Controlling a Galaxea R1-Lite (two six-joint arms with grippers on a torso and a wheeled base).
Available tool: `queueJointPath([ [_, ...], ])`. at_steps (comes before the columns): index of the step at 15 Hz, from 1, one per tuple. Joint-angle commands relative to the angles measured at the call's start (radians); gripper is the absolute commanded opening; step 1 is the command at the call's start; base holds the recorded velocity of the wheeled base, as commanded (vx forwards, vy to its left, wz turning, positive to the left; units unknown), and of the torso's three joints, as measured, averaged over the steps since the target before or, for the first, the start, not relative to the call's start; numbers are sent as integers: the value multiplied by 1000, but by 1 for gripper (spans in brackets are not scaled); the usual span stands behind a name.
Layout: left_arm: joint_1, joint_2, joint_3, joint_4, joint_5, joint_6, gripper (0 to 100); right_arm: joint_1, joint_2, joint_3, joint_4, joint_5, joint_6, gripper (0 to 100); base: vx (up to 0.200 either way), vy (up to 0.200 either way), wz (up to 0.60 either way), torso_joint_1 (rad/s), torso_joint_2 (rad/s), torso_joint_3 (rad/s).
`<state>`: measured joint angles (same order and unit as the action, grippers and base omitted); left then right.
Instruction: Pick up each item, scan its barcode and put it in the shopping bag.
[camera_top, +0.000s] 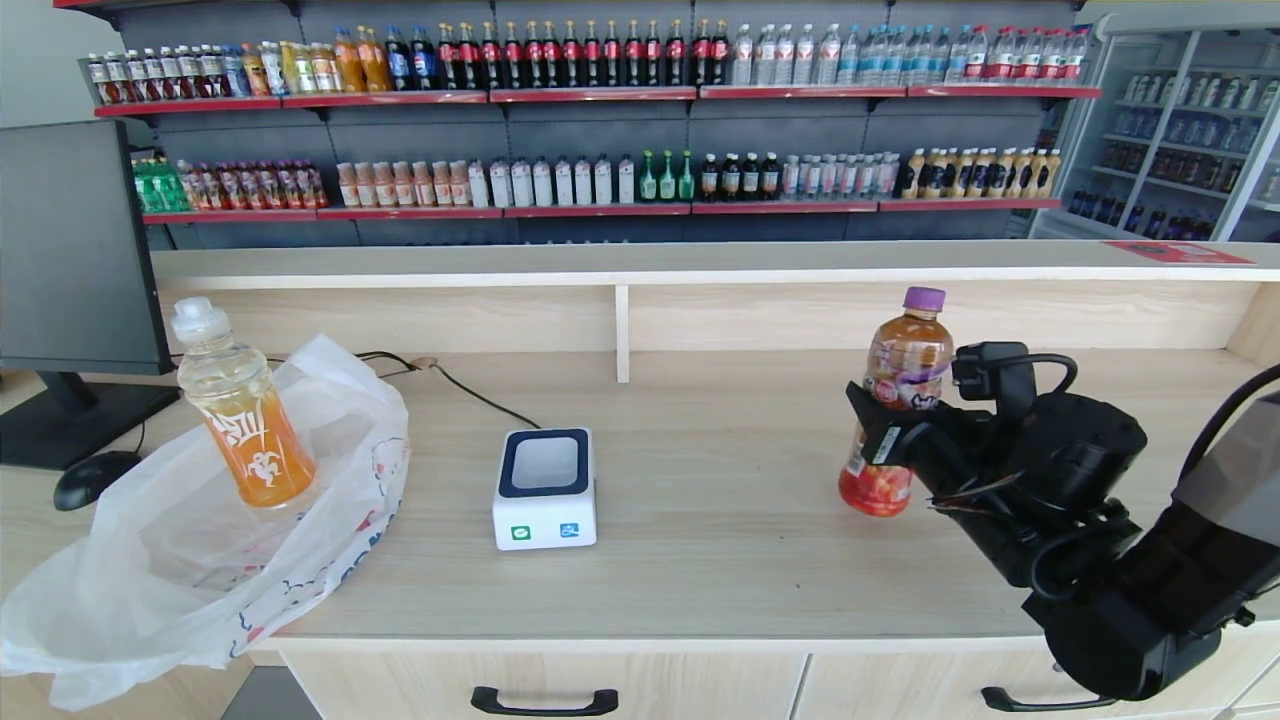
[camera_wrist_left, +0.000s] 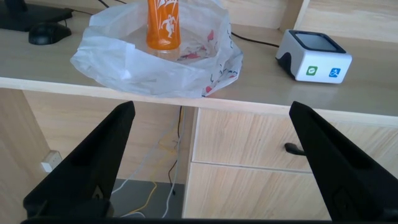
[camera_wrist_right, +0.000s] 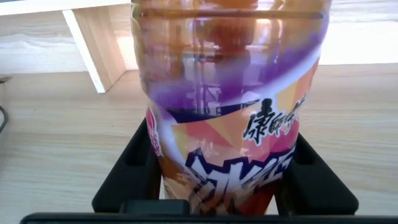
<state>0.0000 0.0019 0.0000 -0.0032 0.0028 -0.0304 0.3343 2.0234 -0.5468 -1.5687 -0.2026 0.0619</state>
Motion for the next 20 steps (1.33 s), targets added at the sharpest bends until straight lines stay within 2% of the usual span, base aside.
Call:
queueJointPath([
  [1, 0, 0, 0, 0, 0, 1, 100, 0, -40, 8, -2, 0, 1, 0, 0, 0, 0, 0, 0, 0],
  [5, 0, 0, 0, 0, 0, 1, 100, 8, -89, 24, -2, 2, 1, 0, 0, 0, 0, 0, 0, 0],
  [9, 0, 0, 0, 0, 0, 3, 100, 94, -150, 65, -2, 2, 29, 0, 0, 0, 0, 0, 0, 0],
  [16, 0, 0, 0, 0, 0, 3, 100, 345, -242, 136, -2, 2, 29, 0, 0, 0, 0, 0, 0, 0],
  [20, 0, 0, 0, 0, 0, 3, 100, 413, -310, 180, -2, 2, 32, 0, 0, 0, 0, 0, 0, 0],
])
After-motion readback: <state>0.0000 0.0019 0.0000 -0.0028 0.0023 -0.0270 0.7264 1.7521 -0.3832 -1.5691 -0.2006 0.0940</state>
